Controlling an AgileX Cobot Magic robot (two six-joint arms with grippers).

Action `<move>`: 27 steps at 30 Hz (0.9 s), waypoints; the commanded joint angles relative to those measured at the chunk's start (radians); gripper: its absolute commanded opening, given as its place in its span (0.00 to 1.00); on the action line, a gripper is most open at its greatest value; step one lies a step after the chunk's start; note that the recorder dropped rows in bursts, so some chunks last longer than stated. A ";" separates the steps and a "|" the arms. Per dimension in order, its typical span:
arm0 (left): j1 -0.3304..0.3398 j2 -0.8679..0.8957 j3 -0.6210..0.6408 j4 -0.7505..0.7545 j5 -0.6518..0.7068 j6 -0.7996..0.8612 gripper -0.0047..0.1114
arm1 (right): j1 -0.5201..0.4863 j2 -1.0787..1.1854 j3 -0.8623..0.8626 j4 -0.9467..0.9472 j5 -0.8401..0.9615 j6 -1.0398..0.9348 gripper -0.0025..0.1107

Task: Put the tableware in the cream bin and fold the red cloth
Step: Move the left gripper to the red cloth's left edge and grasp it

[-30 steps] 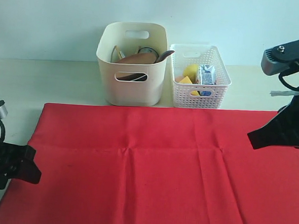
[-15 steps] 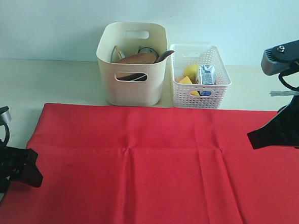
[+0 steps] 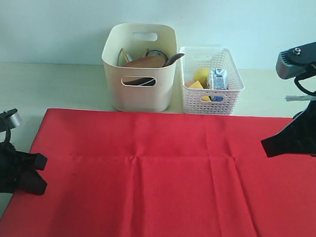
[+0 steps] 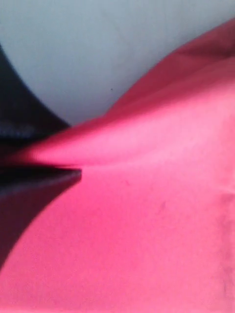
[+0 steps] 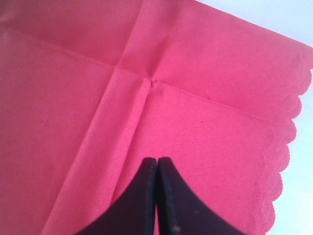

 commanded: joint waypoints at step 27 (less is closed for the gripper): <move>0.001 -0.210 -0.009 -0.135 0.131 0.096 0.04 | 0.001 -0.011 0.005 0.004 -0.017 -0.007 0.03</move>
